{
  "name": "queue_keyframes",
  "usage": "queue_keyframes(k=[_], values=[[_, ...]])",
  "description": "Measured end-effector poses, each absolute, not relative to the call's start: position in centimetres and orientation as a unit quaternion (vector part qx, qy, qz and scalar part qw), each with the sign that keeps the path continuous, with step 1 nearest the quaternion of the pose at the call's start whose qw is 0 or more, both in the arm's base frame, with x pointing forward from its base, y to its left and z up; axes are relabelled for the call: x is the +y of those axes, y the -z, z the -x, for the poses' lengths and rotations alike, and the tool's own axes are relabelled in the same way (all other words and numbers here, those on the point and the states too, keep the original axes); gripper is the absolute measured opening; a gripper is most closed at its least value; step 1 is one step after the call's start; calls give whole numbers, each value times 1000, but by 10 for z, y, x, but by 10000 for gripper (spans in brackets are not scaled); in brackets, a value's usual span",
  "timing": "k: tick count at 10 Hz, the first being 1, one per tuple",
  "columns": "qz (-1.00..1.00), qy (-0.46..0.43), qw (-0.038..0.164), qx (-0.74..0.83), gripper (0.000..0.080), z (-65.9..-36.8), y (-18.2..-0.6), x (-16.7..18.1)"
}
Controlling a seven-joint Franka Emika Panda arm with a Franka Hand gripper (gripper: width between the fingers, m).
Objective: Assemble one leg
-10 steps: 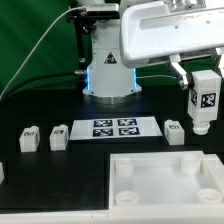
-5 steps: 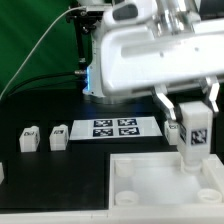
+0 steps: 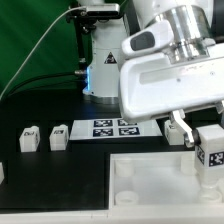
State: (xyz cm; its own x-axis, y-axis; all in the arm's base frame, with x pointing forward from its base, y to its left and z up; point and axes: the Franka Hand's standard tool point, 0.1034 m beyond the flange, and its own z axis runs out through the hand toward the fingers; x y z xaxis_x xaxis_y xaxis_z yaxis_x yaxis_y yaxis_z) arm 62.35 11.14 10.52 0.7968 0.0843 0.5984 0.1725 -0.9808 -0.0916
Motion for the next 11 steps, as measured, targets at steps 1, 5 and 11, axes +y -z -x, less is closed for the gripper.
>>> queue_keyframes(k=[1, 5, 11], values=[[946, 308, 72, -69, 294, -621, -100, 113], [948, 302, 72, -67, 294, -617, -87, 112], [951, 296, 73, -61, 406, -617, -84, 112]])
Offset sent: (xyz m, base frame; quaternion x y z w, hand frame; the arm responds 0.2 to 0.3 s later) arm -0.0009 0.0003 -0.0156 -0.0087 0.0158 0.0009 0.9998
